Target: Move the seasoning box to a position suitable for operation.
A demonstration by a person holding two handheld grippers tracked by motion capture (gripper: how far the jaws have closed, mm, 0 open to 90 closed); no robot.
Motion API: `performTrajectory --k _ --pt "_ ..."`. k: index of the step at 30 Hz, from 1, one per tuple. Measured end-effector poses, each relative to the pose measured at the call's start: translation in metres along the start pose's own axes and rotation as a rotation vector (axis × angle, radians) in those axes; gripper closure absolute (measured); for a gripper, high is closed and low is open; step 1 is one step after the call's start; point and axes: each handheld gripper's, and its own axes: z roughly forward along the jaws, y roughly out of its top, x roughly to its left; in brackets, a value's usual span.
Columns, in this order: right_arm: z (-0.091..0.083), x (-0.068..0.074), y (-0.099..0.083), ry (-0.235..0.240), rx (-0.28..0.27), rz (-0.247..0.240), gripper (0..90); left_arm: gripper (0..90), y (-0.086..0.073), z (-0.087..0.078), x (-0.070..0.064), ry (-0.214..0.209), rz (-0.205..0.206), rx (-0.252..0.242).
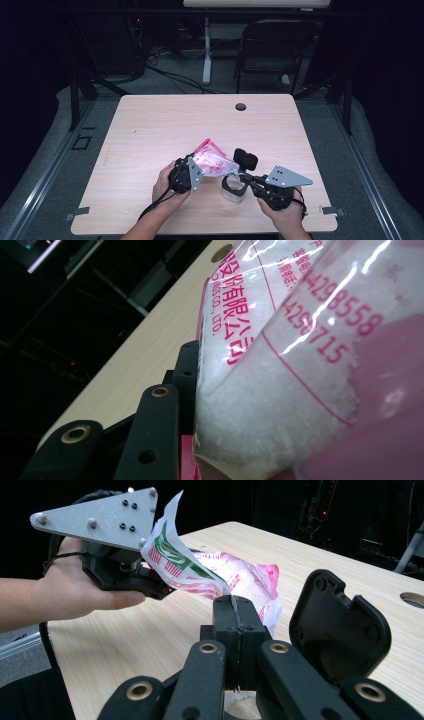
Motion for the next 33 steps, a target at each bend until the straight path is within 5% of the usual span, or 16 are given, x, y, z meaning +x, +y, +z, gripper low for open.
performTrajectory --k 33 --pt "-0.001 -0.004 -0.014 0.004 0.035 0.029 90.0 67.2 0.007 -0.003 -0.001 0.131 0.14 -0.032"
